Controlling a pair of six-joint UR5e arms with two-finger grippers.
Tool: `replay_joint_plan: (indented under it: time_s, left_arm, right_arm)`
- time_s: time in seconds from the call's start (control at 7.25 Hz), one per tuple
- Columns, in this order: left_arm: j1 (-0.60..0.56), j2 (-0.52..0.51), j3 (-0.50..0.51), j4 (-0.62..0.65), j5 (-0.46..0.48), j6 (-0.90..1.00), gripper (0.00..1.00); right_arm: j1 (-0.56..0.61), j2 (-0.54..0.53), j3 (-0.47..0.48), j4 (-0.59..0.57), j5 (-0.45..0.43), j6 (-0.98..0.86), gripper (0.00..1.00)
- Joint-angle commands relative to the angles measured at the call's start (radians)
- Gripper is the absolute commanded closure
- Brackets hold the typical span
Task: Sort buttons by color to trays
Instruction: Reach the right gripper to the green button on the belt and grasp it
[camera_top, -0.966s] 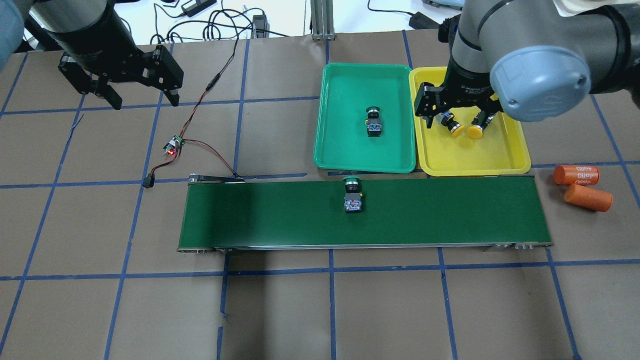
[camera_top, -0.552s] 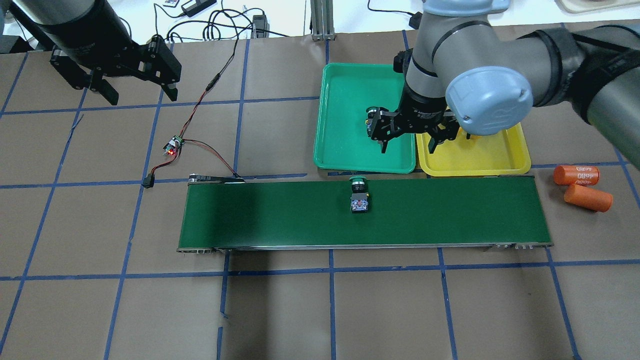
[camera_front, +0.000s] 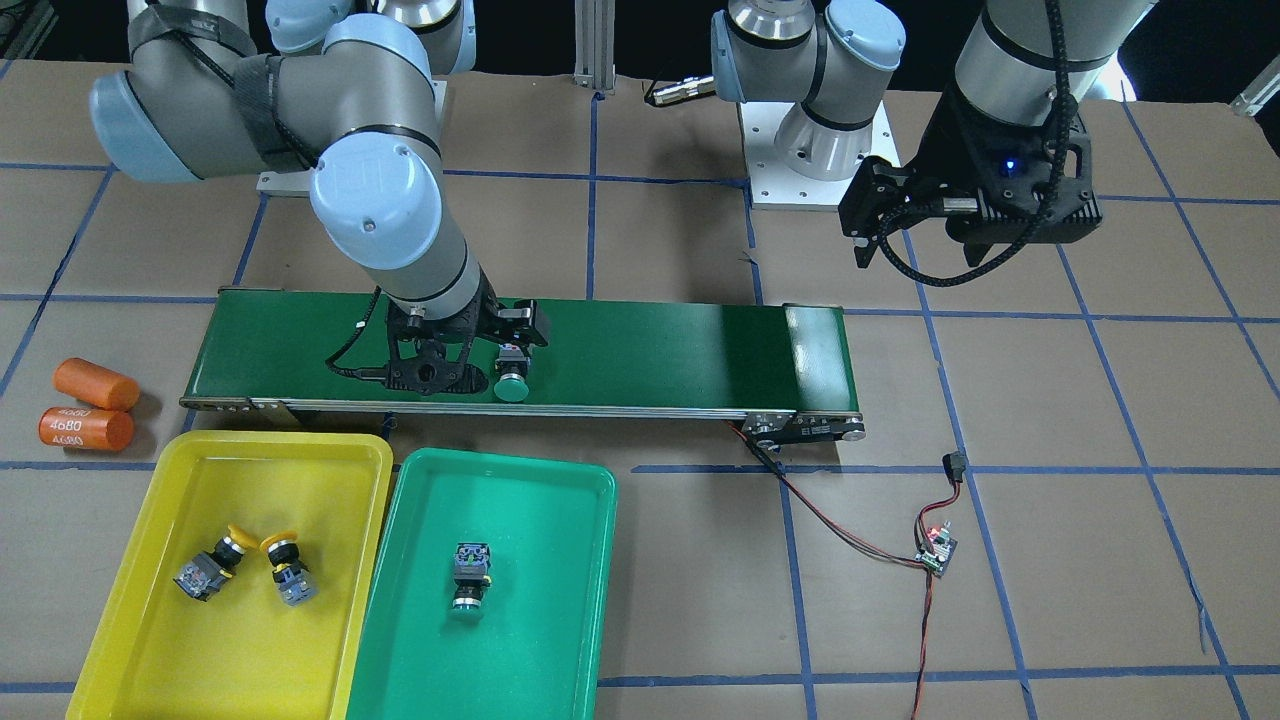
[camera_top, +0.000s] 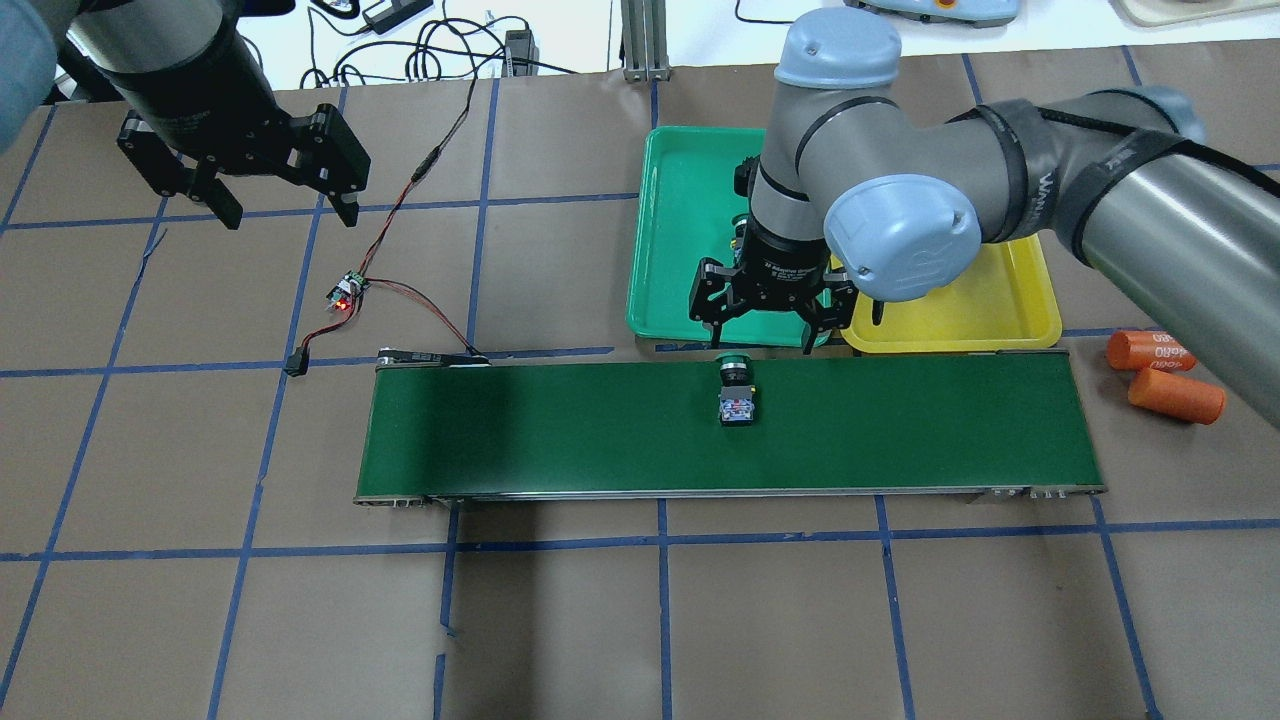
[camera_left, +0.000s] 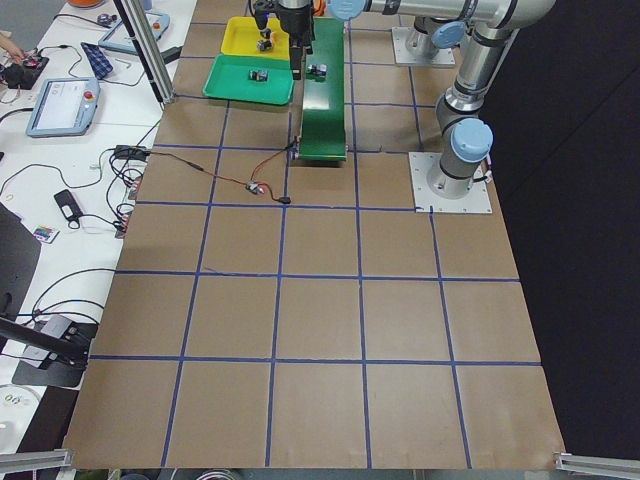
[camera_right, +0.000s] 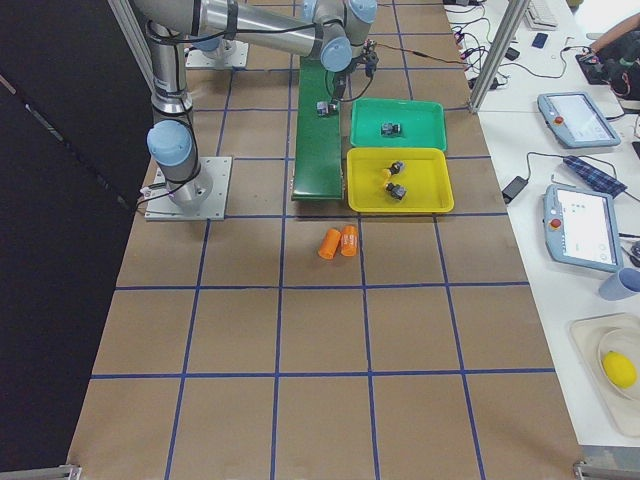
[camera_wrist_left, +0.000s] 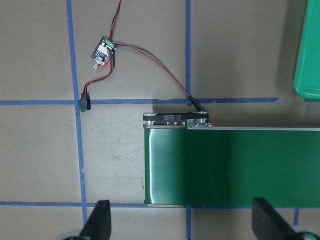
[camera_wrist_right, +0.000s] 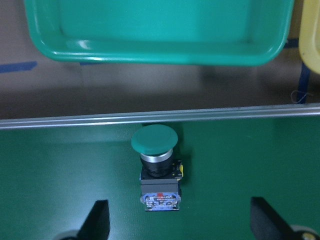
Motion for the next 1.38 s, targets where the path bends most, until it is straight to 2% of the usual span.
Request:
replay_joint_plan:
  time_s: [0.0,0.28,0.41,0.55,0.69,0.83,0.97,1.1,1.24]
  left_arm:
    - [-0.007,0.01,0.0,-0.024,0.008,0.0,0.0]
    - [-0.034,0.028,0.003,-0.022,-0.006,0.002,0.0]
    - [-0.071,0.041,-0.035,-0.019,0.003,0.017,0.0]
    - [-0.073,0.05,-0.053,0.001,0.005,0.019,0.0]
    - [-0.071,0.053,-0.038,0.002,-0.003,0.019,0.0]
    - [-0.07,0.058,-0.034,0.057,-0.016,0.028,0.0]
    - [-0.07,0.055,-0.027,0.056,-0.067,0.023,0.0]
    - [-0.07,0.073,-0.02,0.008,-0.052,0.019,0.0]
    - [-0.068,0.079,0.008,-0.057,0.039,0.02,0.0]
  right_arm:
    - [0.01,0.044,0.044,-0.03,0.008,0.06,0.0]
    - [0.01,0.047,0.071,-0.041,-0.014,0.068,0.0]
    - [0.009,0.047,0.082,-0.042,-0.015,0.073,0.52]
    - [0.009,0.049,0.082,-0.036,-0.035,0.071,1.0]
    - [0.009,0.054,0.082,-0.03,-0.081,0.067,1.0]
    - [0.009,0.046,0.078,-0.035,-0.087,0.065,1.0]
    - [0.006,0.038,0.069,-0.041,-0.086,0.068,1.0]
    - [0.007,0.005,0.062,-0.067,-0.081,0.068,1.0]
    - [0.007,-0.027,0.056,-0.161,-0.08,0.07,1.0]
